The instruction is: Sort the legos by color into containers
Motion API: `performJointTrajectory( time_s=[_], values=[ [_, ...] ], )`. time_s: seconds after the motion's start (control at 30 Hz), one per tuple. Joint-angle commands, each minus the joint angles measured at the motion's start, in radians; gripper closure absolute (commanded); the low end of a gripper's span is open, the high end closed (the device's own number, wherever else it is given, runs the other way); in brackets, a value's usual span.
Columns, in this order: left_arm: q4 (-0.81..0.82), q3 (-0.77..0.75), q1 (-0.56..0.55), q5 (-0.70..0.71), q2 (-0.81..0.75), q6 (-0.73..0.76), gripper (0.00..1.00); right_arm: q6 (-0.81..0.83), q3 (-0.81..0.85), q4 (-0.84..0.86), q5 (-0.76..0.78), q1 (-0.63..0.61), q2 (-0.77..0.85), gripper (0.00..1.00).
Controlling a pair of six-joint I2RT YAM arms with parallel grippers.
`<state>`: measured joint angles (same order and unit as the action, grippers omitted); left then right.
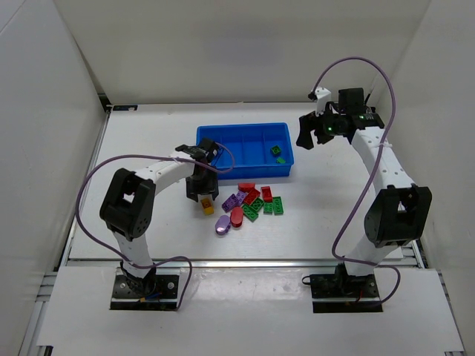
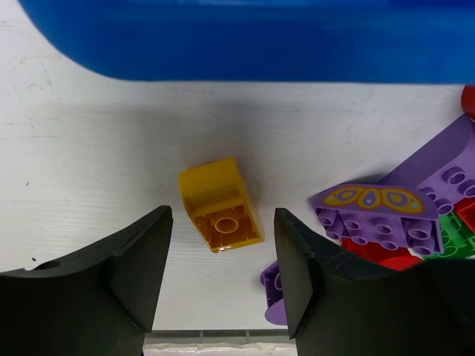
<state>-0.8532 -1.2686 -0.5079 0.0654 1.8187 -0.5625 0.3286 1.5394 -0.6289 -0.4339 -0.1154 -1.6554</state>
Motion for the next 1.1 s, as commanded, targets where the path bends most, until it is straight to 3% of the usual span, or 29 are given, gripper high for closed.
performJointTrajectory(
  time_s=[0.0, 0.33, 0.73, 0.9, 1.07],
  values=[
    [0.026, 0.015, -0.004, 0.022, -0.009, -0.014, 0.33, 0.016, -0.004, -0.003, -0.034, 0.019, -0.014, 0.14],
    [0.042, 0.071, -0.004, 0.016, -0.007, -0.031, 0.33, 0.027, -0.013, -0.003, -0.042, 0.037, -0.023, 0.14],
    [0.075, 0.071, -0.003, -0.001, -0.021, -0.002, 0.67, 0.038, -0.024, -0.009, -0.051, 0.037, -0.032, 0.14],
    [0.082, 0.084, -0.004, 0.017, -0.159, 0.041, 0.78, 0.033, -0.059, -0.015, -0.111, 0.031, 0.012, 0.14],
    [0.092, 0.123, -0.004, -0.009, -0.343, 0.090, 0.80, 0.020, -0.079, 0.005, -0.098, -0.024, 0.063, 0.12]
  ],
)
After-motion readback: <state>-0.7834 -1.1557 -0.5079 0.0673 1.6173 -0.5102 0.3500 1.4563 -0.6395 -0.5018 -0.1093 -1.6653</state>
